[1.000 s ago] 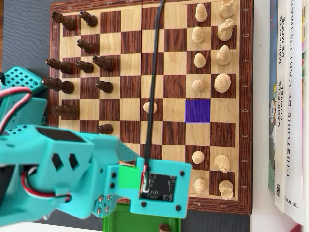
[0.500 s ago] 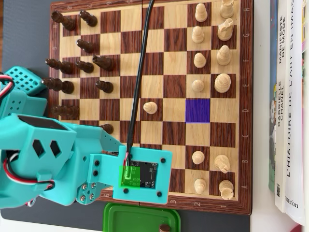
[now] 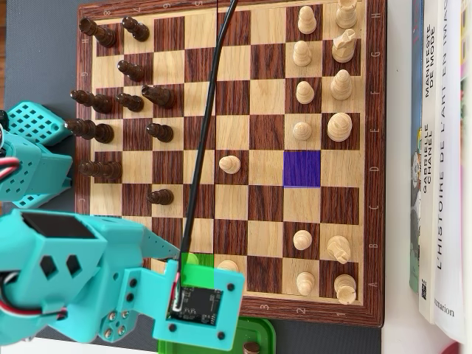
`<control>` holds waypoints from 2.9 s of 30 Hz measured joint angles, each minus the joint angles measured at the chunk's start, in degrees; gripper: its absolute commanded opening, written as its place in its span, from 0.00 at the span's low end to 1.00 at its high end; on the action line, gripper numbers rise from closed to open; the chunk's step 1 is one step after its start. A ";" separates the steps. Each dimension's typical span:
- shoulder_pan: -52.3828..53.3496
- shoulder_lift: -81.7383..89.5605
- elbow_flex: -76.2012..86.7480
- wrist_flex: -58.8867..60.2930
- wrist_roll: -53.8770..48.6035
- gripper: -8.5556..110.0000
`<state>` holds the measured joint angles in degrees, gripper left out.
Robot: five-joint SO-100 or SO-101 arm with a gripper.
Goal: Play chess
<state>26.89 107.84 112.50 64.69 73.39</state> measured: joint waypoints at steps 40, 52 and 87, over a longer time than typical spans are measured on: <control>0.88 -9.84 -5.80 -0.70 -0.09 0.13; 1.49 -9.84 -6.42 -0.70 -0.09 0.13; 1.49 -11.07 -6.06 -0.70 -0.09 0.13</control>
<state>28.39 96.77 106.44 63.98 73.30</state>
